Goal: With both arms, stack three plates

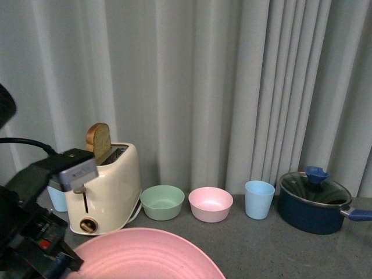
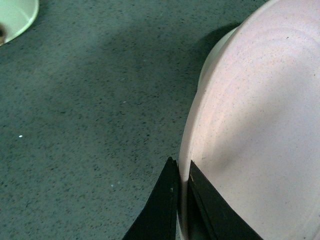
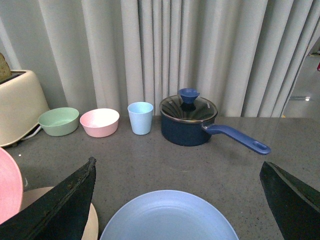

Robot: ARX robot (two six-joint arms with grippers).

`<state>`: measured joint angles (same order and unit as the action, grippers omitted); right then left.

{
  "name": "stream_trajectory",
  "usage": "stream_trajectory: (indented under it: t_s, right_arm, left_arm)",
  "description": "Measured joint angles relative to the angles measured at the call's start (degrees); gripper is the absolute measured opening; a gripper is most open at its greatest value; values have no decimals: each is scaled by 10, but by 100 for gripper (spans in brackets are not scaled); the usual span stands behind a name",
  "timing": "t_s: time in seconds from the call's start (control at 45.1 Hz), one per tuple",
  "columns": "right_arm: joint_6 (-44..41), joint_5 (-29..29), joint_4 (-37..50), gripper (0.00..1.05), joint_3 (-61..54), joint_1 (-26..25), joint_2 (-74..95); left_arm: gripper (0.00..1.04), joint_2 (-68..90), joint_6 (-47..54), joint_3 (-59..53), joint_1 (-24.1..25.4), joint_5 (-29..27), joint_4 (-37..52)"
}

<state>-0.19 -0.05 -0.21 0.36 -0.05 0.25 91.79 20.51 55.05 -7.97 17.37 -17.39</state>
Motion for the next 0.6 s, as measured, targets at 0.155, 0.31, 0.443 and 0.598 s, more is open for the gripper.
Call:
stream_trajectory:
  t_s: [0.155, 0.31, 0.443, 0.598]
  right_arm:
    - [0, 0, 0, 97, 0, 0, 0]
    - [0, 0, 0, 97, 0, 0, 0]
    - [0, 0, 0, 97, 0, 0, 0]
    - [0, 0, 0, 97, 0, 0, 0]
  left_arm:
    - [4, 26, -13, 2, -45, -23, 9]
    - [4, 65, -22, 19, -77, -52, 9]
    - [4, 109, -37, 55, -94, -79, 9]
    - [4, 138, -55, 87, -101, -84, 5]
